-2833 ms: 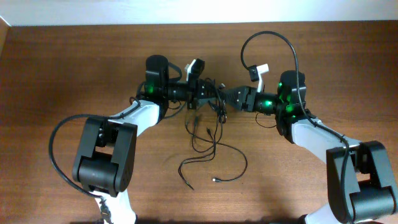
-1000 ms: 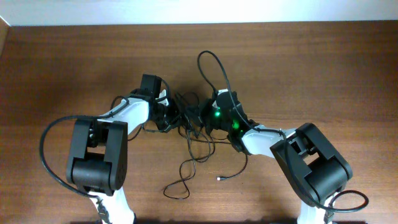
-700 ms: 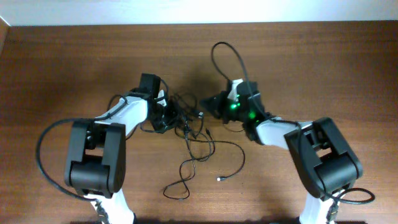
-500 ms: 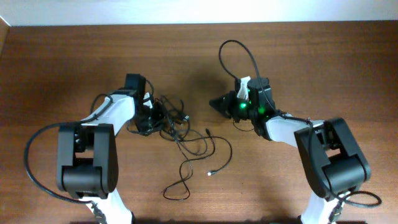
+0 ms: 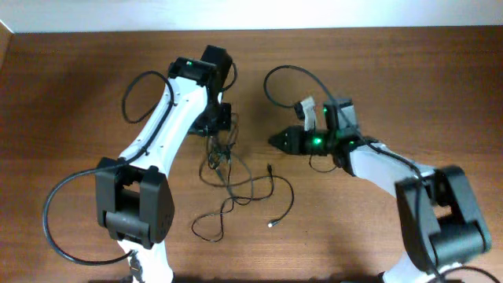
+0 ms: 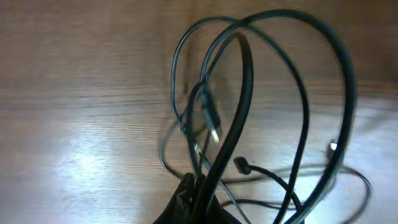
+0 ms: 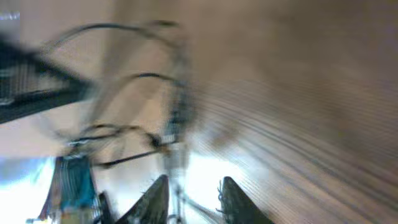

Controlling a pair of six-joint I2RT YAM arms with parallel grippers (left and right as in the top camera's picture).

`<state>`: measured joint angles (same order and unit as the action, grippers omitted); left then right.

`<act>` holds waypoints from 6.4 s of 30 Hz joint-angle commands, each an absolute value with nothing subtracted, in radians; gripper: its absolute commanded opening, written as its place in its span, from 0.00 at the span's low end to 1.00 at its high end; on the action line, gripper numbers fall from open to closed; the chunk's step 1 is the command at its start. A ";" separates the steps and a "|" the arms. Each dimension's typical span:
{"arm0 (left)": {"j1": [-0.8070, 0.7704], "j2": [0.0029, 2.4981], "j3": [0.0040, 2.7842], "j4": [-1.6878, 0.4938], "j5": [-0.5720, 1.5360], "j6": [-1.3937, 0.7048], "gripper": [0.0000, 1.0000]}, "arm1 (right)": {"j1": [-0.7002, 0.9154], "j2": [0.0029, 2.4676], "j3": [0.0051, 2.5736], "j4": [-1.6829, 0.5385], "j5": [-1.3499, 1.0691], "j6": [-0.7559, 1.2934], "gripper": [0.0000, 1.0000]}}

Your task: Untangle cables

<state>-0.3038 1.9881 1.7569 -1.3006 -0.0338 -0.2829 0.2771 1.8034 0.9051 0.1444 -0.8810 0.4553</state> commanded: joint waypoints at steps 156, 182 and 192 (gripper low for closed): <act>-0.334 1.963 1.781 -1.192 0.220 -0.078 0.00 | 0.532 1.642 0.922 0.064 -0.389 1.260 0.42; -0.334 1.963 1.781 -1.189 0.220 -0.078 0.00 | 0.550 1.691 0.930 -0.038 -0.353 1.212 0.41; -0.334 1.963 1.781 -1.188 0.220 -0.078 0.00 | 0.551 1.692 0.929 -0.203 -0.268 1.057 0.04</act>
<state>-0.3344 1.9881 1.7641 -1.1904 0.2123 -0.0719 0.5468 1.6905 0.9218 -0.1989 -0.3042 1.1477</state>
